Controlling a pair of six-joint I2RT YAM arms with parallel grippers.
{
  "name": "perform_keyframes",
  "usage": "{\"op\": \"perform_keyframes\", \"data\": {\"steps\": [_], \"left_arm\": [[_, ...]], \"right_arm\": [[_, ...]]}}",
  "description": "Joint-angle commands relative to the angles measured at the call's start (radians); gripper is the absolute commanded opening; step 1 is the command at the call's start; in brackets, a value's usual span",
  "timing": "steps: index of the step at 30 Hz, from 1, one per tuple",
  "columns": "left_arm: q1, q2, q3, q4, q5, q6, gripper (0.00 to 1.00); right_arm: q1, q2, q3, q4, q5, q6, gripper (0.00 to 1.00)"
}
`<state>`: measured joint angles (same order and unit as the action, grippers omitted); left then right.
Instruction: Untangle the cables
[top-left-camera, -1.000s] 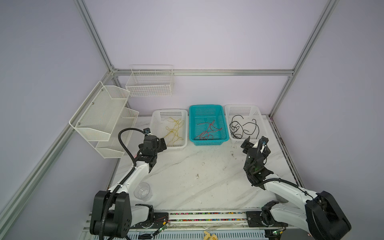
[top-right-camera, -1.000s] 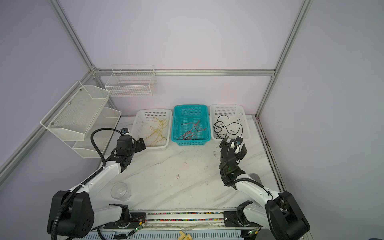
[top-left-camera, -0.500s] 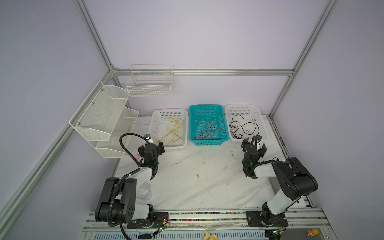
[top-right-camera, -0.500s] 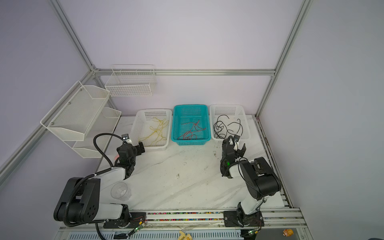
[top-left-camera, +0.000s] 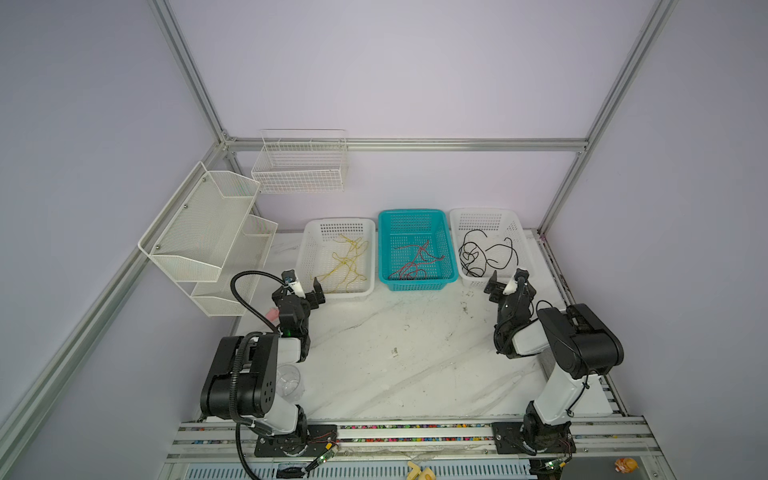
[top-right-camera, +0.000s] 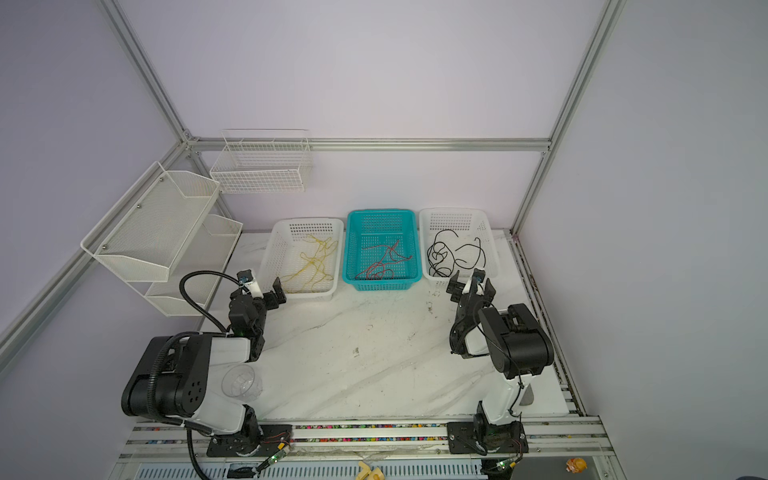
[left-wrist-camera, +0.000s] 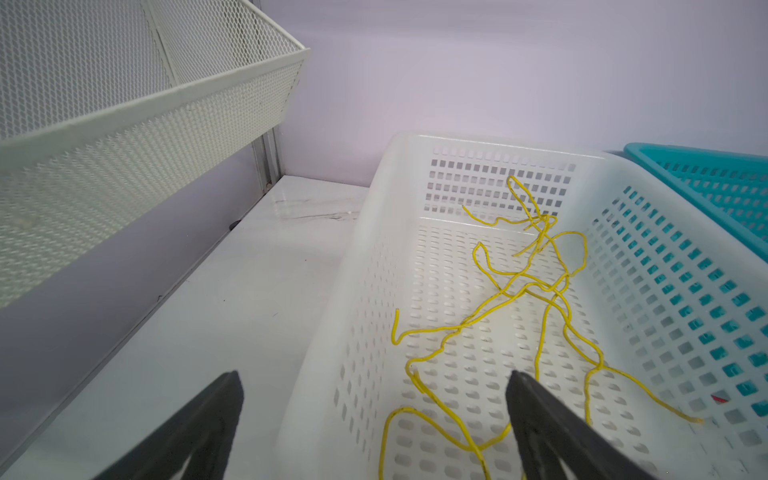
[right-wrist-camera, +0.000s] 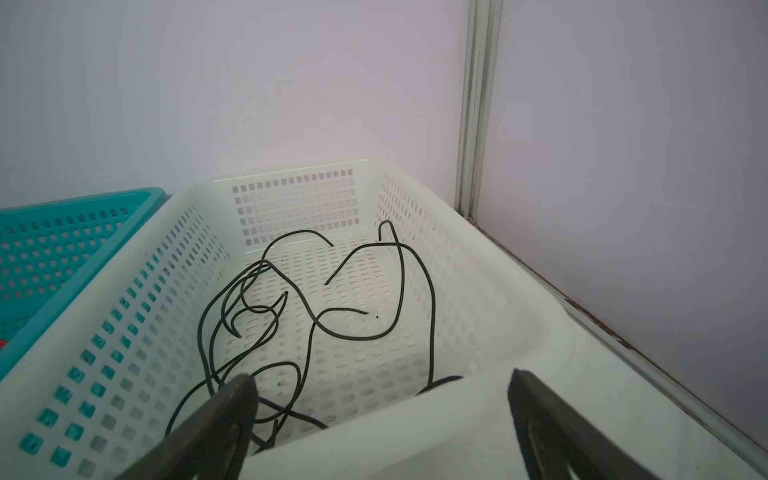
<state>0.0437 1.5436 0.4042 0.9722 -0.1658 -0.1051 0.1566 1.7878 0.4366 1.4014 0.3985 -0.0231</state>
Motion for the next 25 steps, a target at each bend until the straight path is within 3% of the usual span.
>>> {"op": "perform_keyframes", "data": {"steps": [1, 25], "left_arm": [[0.002, 0.024, -0.046, 0.01, 0.045, 0.066, 1.0], [-0.001, 0.024, -0.043, 0.0, 0.042, 0.071, 1.0]], "right_arm": [[-0.008, 0.004, 0.01, 0.003, -0.011, -0.008, 0.97], [-0.009, 0.002, 0.012, -0.01, -0.016, 0.001, 0.97]]}}
